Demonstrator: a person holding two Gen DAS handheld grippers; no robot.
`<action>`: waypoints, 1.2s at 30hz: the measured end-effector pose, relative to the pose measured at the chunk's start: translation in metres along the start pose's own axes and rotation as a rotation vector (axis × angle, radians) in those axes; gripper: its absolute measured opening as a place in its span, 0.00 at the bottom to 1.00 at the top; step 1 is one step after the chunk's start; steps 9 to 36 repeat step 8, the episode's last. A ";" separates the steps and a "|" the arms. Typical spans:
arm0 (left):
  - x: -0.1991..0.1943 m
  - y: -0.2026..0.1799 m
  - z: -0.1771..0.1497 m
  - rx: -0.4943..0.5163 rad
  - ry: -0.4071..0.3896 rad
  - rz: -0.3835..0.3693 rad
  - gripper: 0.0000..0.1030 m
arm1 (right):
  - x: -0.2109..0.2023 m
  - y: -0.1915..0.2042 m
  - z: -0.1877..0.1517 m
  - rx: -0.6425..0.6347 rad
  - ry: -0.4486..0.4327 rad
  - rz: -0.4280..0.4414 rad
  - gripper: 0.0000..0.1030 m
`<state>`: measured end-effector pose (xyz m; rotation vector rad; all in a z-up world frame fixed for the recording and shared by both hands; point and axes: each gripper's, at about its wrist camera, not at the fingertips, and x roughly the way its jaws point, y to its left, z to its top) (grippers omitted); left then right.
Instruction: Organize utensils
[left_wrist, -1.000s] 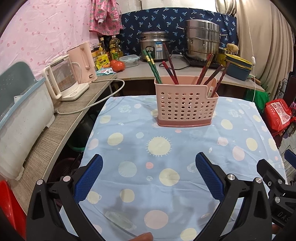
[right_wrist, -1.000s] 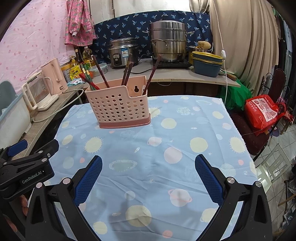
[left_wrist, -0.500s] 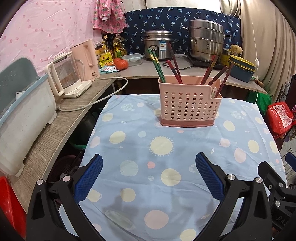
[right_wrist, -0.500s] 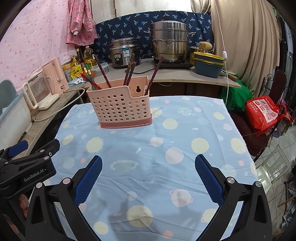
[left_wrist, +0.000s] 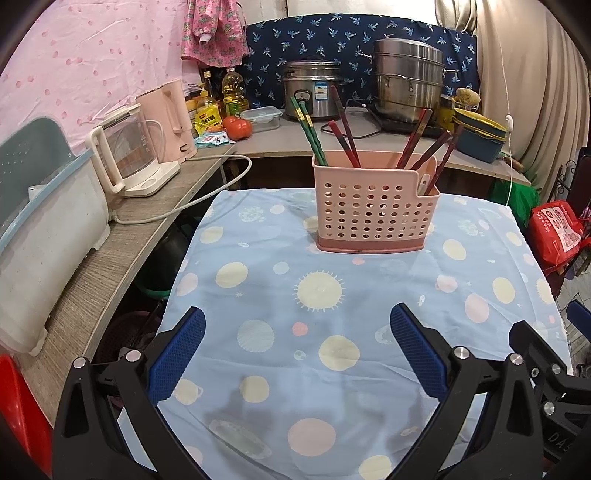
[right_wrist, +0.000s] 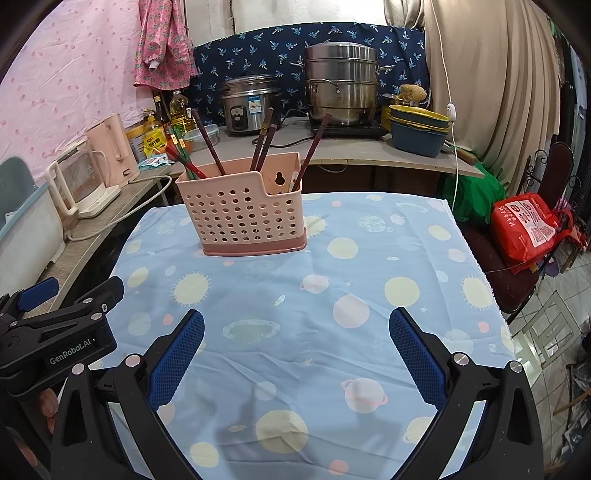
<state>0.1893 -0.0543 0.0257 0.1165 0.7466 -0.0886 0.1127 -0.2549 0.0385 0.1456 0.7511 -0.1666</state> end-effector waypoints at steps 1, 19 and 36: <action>0.001 0.000 0.000 0.000 0.003 0.001 0.93 | 0.000 0.000 0.000 0.000 0.001 -0.001 0.94; 0.003 0.001 0.000 -0.012 0.013 -0.003 0.93 | 0.000 0.000 0.000 0.000 -0.001 -0.001 0.94; 0.003 0.001 0.000 -0.012 0.013 -0.003 0.93 | 0.000 0.000 0.000 0.000 -0.001 -0.001 0.94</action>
